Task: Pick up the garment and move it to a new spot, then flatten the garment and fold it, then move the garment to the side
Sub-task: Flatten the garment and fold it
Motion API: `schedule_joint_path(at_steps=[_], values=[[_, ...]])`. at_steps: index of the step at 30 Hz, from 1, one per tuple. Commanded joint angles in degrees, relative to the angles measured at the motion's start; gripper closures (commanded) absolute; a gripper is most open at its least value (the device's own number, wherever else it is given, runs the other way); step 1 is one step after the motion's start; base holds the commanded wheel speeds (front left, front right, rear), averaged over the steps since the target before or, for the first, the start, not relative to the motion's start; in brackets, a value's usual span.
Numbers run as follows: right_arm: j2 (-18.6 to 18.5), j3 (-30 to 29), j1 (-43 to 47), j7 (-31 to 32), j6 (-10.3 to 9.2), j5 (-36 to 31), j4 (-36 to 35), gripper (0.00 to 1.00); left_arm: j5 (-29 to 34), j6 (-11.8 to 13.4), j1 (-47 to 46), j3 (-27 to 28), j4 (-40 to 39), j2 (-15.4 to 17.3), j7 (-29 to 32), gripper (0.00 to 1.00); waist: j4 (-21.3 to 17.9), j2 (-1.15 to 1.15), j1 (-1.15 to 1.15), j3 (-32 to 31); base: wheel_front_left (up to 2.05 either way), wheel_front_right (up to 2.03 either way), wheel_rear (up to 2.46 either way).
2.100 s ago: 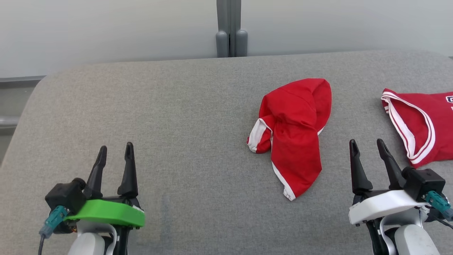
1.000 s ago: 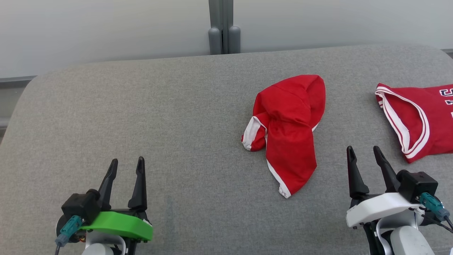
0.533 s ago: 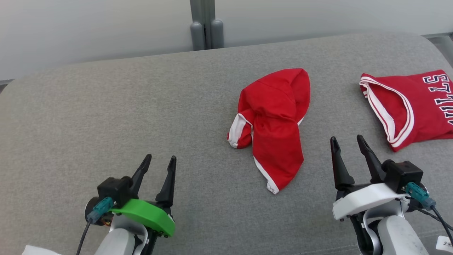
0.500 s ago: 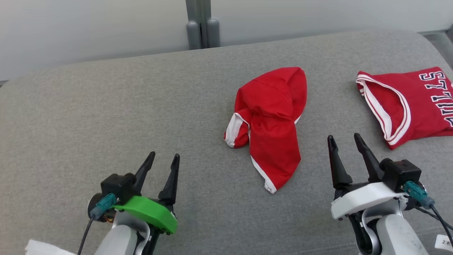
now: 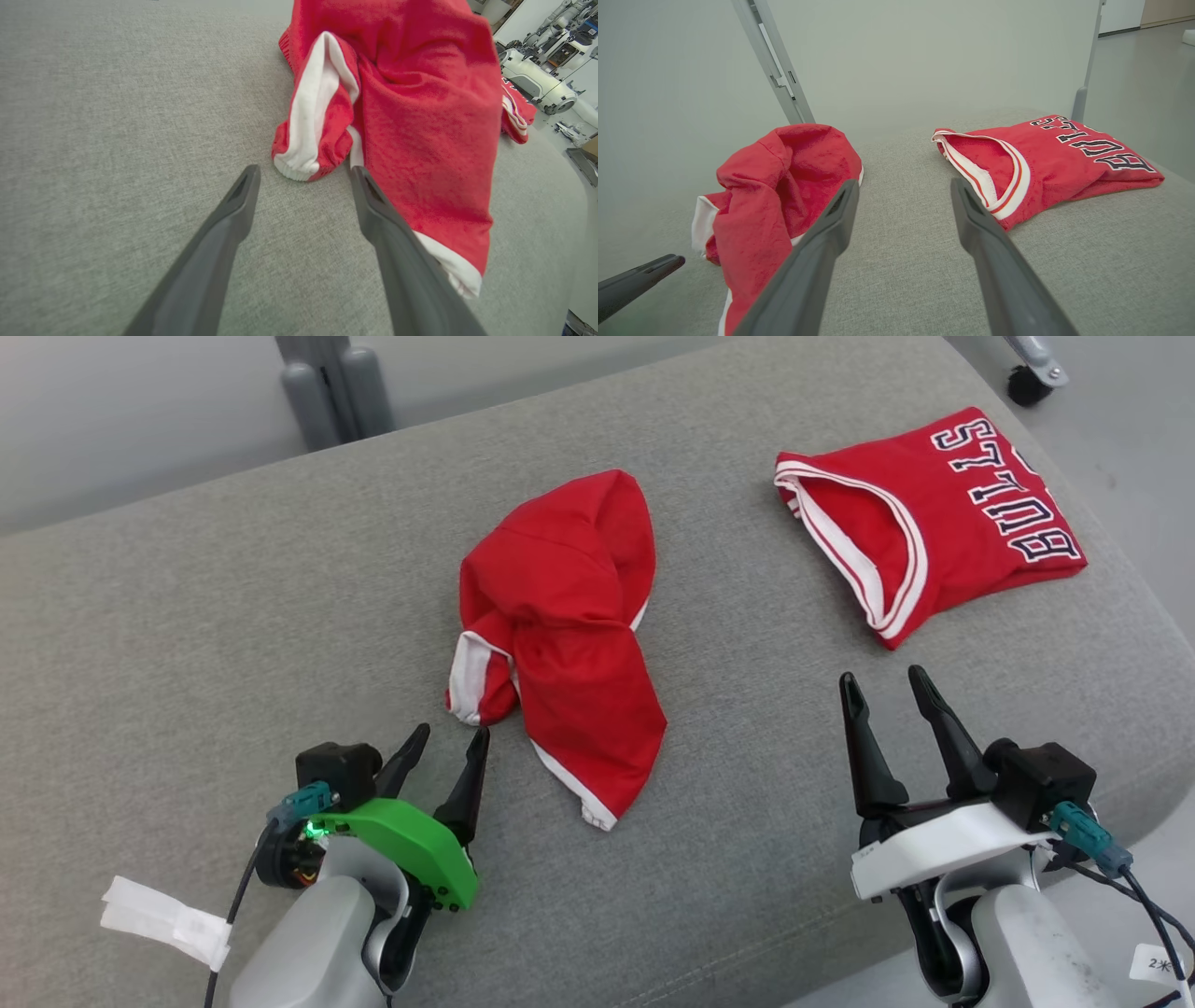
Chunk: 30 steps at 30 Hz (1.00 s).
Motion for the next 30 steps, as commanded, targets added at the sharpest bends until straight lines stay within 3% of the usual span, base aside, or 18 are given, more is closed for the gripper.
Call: schedule_joint_path(at_steps=[1, 13, 14, 15, 17, 22, 30], values=[[0.03, 0.13, -0.56, -0.58, 0.00, 0.50, 0.23, 0.00, -0.63, -0.16, -1.65, 0.06, 1.18, 0.42, -0.27, 0.00, -4.44, 0.00, 0.00, 2.87, 0.00, 0.00, 0.00], [0.03, 0.41, -1.42, -1.63, 0.00, 1.61, 0.55, 0.00, -2.11, 0.52, -7.75, 1.95, 9.97, -0.65, -1.18, 0.00, -6.33, 0.00, 0.00, 5.01, 0.00, 0.00, 0.00], [0.02, 0.44, -1.48, -1.74, 0.00, 1.66, 0.63, 0.00, -2.30, 0.40, -8.14, 1.82, 10.44, -0.95, -1.18, 0.11, -6.26, 0.00, 0.00, 5.09, 0.00, 0.00, 0.00], [0.01, 0.48, -1.58, -1.71, 0.00, 1.73, 0.72, 0.00, -2.58, 0.35, -8.66, 1.66, 10.81, -1.27, -1.20, 0.60, -6.18, 0.00, 0.00, 5.13, 0.00, 0.00, 0.00], [0.01, 0.55, -1.76, -1.85, 0.00, 1.81, 0.91, 0.00, -3.04, 0.09, -9.52, 1.12, 11.15, -1.91, -1.16, 1.00, -6.00, 0.00, 0.00, 5.16, 0.00, 0.00, 0.00], [0.00, 0.52, -2.05, -2.02, 0.00, 1.85, 1.34, 0.00, -3.81, -0.09, -11.72, -0.26, 10.62, -2.87, -1.39, 1.00, -5.33, 0.00, 0.00, 4.78, 0.00, 0.00, 0.00], [0.01, -0.20, -1.73, -2.16, 0.00, 1.21, 1.60, 0.00, -3.24, -0.19, -16.95, -2.02, 2.51, -3.78, -2.17, 1.00, -3.28, 0.00, 0.00, 3.32, 0.00, 0.00, 0.00]])
